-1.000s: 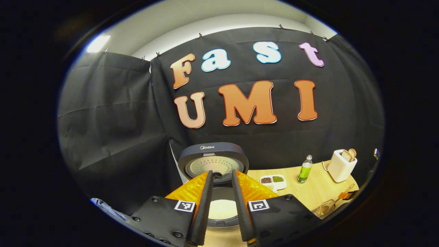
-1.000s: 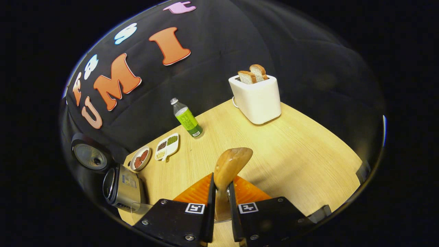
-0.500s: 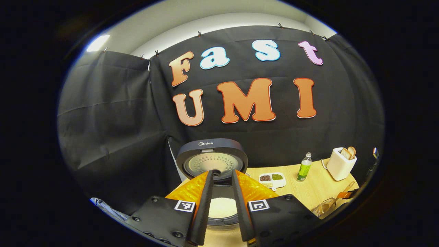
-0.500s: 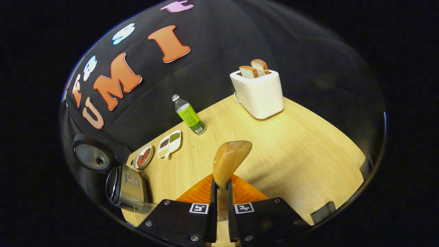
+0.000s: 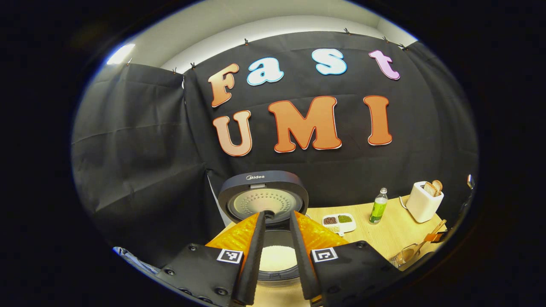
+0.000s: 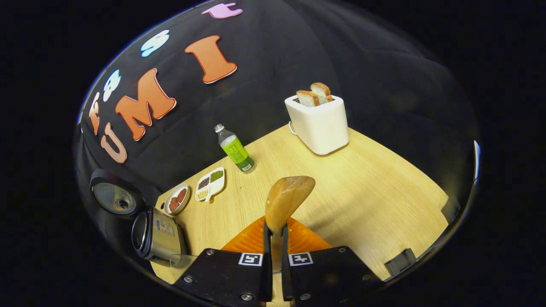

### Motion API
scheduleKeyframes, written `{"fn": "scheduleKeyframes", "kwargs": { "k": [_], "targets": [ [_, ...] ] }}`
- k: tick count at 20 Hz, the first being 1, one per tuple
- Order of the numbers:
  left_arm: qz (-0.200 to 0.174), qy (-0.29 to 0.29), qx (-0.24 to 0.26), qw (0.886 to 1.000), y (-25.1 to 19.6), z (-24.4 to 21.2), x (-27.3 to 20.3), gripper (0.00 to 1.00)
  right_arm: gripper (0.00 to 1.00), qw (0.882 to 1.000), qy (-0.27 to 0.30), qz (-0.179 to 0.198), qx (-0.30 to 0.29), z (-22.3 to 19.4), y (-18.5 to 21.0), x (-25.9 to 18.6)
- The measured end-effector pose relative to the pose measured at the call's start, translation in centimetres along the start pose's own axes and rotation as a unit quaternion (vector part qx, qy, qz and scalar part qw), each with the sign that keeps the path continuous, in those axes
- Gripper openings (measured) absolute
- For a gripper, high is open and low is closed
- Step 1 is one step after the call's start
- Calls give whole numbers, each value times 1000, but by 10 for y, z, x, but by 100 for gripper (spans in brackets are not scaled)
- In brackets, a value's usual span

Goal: Close the left gripper, press the button to open the rice cooker; take a wooden spoon from the chopstick holder with the right hand, scoop a spoonful of rice and pour it into the rice cooker, then put the wooden spoon back into the chopstick holder.

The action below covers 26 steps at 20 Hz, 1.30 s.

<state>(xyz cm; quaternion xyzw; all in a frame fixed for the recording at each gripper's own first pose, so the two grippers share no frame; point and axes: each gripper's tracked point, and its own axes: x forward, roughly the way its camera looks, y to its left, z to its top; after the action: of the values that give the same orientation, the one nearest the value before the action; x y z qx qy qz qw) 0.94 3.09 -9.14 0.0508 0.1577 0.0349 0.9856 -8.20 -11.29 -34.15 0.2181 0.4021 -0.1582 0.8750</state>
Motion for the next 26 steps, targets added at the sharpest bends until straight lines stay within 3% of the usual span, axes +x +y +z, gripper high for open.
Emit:
{"fn": "scheduleKeyframes", "kwargs": {
  "k": [2, 3, 4, 5, 8, 14, 21, 24, 25, 26],
  "targets": [
    [-2, -5, 0, 1000, 1, 1, 2, 38, 8, 1000, -25, 5, -18, 16, 9, -17],
    [-3, -7, -1, 1000, 3, 2, 2, 45, 8, 999, -36, 7, -28, 23, 14, -26],
    [-4, -10, -2, 1000, 5, 2, 4, 38, 8, 998, -47, 11, -33, 30, 20, -35],
    [-4, -12, -3, 1000, 7, 3, 5, 51, 8, 998, -57, 18, -37, 37, 28, -47],
    [-4, -19, -12, 1000, 16, 2, 7, 38, 8, 995, -73, 45, -49, 42, 58, -72],
    [-4, -11, -14, 1000, 38, -13, 16, 38, 8, 994, -50, 82, -57, 11, 108, -88],
    [-14, -13, -1, 1000, 65, -25, 30, 38, 8, 993, -13, 50, -106, -52, 127, -78],
    [-24, -4, 5, 1000, 73, -34, 40, 38, 8, 988, -19, 12, -151, -71, 122, -65],
    [-27, -2, 6, 1000, 75, -37, 43, 45, 8, 986, -22, -4, -165, -77, 118, -59],
    [-31, -1, 8, 999, 77, -39, 44, 45, 8, 984, -23, -22, -176, -82, 114, -54]
  ]
}}
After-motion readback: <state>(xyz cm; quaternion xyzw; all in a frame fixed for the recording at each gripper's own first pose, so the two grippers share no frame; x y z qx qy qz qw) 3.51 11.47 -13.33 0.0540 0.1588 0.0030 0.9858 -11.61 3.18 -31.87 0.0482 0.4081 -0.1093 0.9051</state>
